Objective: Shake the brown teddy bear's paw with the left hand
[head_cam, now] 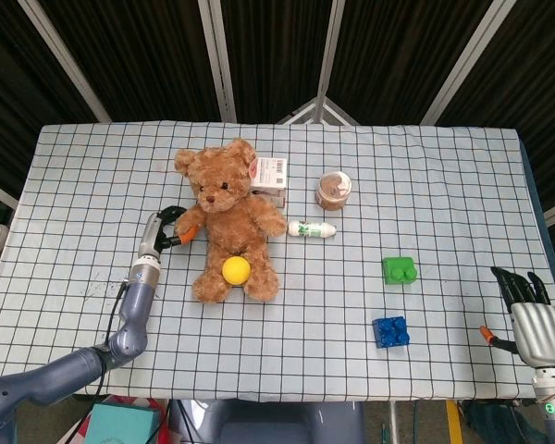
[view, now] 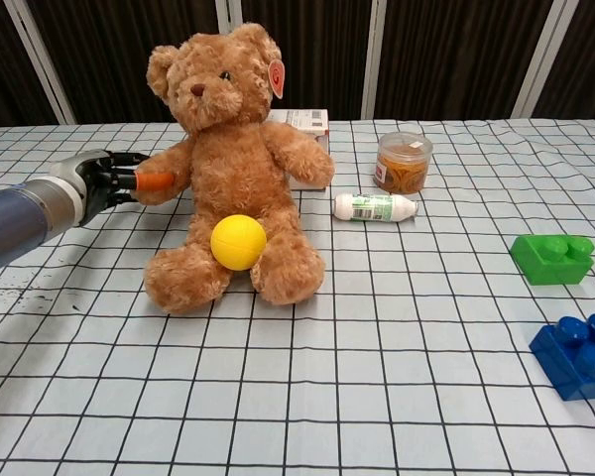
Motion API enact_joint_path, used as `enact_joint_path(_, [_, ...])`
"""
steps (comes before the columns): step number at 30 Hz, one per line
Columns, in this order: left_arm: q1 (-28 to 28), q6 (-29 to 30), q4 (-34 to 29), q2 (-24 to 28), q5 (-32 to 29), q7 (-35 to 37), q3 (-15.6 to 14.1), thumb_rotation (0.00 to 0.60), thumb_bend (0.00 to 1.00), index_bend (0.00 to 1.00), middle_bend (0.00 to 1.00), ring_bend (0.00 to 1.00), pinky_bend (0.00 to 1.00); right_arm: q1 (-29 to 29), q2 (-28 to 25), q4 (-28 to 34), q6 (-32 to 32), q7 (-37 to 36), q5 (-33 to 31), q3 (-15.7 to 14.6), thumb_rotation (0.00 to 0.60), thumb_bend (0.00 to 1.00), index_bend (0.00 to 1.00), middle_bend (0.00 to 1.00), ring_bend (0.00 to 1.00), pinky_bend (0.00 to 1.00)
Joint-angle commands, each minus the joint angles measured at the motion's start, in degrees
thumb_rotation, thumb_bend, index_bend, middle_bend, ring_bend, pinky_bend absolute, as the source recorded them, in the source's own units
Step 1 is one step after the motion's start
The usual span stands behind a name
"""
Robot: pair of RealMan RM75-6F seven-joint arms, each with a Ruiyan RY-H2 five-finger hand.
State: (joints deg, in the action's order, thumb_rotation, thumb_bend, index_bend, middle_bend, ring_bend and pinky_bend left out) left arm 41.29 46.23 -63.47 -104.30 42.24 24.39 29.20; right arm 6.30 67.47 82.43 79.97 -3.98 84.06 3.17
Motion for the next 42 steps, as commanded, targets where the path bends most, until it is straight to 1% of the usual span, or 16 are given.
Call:
enact_joint_path(1, [0.1,0.7,-1.1,0.2,0.7,-0.1,0.5,0.6,0.46,0.44,0.49,0.06,0.1,0.0,0.0,0.0,0.0,0.0,0.0,0.0,0.6,0.21,0.01,0.14,0.13,0.05])
enact_joint_path(4, [0.1,2.1,-2.6,0.5,2.0,-0.8,0.5,0.6,0.46,0.44,0.49,0.06,0.1,0.1,0.0,0.1,-0.1,-0.1,0.0,0.0,0.6,0.21,0.01,0.14,0.13,0.05])
enact_joint_path(8, [-0.4,2.8,-4.2,0.6,2.7,-2.0,-0.4,0.6,0.46,0.44,0.49,0.06,0.1,0.0,0.0,0.1,0.1,-0.1,0.2,-0.1,0.6,0.21,0.01,0.14,0.13,0.05])
enact_joint_path(11, [-0.7,2.2,-2.9,0.2,1.8,-2.2,-0.7,0.6,0.46,0.44,0.49,0.06,0.1,-0.1,-0.1,0.3,0.4,-0.2,0.4,-0.1,0.6,0.21,0.01,0.14,0.13,0.05])
enact_joint_path(14, [-0.6,0.8,-0.4,-0.5,0.1,-2.2,-0.4,0.6,0.46,0.44,0.49,0.06,0.1,-0.2,-0.3,0.5,0.8,-0.3,0.6,-0.1,0.6,0.21,0.01,0.14,0.13,0.05])
enact_joint_path(17, [-0.3,0.0,0.8,-0.7,-0.4,-2.4,0.0,0.6,0.46,0.44,0.49,0.06,0.1,-0.3,-0.4,0.4,0.9,-0.5,0.6,0.0,0.6,0.21,0.01,0.14,0.13,0.05])
enact_joint_path(23, [0.0,1.3,-1.5,-0.3,1.3,-2.8,0.7,0.6,0.46,0.44,0.49,0.06,0.1,-0.2,-0.4,0.4,0.7,-0.4,0.6,-0.1,0.6,0.21,0.01,0.14,0.13,0.05])
enact_joint_path(28, [-0.4,2.8,-3.8,0.1,2.2,-4.1,0.2,0.6,0.46,0.44,0.49,0.06,0.1,-0.1,-0.2,0.3,0.6,-0.2,0.7,-0.1,0.6,0.21,0.01,0.14,0.13,0.05])
enact_joint_path(32, [-0.5,2.5,-2.1,-0.7,1.5,-5.0,-0.7,0.6,0.45,0.44,0.49,0.06,0.1,-0.2,-0.3,0.5,0.8,-0.2,0.8,-0.1,0.6,0.21,0.01,0.14,0.13,0.05])
enact_joint_path(35, [-0.3,1.0,0.1,-1.7,-0.4,-4.7,-0.2,0.6,0.45,0.44,0.49,0.06,0.1,-0.2,-0.4,0.6,0.9,-0.3,0.9,-0.2,0.6,0.21,0.01,0.14,0.13,0.05])
enact_joint_path(37, [0.1,0.3,0.9,-2.1,-0.5,-4.5,0.1,0.6,0.45,0.44,0.49,0.06,0.1,-0.3,-0.4,0.6,1.0,-0.3,0.9,-0.1,0.6,0.21,0.01,0.14,0.13,0.05])
enact_joint_path(40, [0.4,0.8,0.3,-2.1,0.3,-4.6,0.4,0.6,0.45,0.44,0.49,0.06,0.1,-0.3,-0.5,0.5,0.9,-0.5,0.8,-0.1,0.6,0.21,0.01,0.14,0.13,0.05])
enact_joint_path(42, [0.5,1.7,-1.2,-1.8,1.2,-4.7,0.8,0.6,0.45,0.44,0.49,0.06,0.1,-0.2,-0.5,0.5,0.8,-0.6,0.8,-0.1,0.6,0.21,0.01,0.14,0.13,0.05])
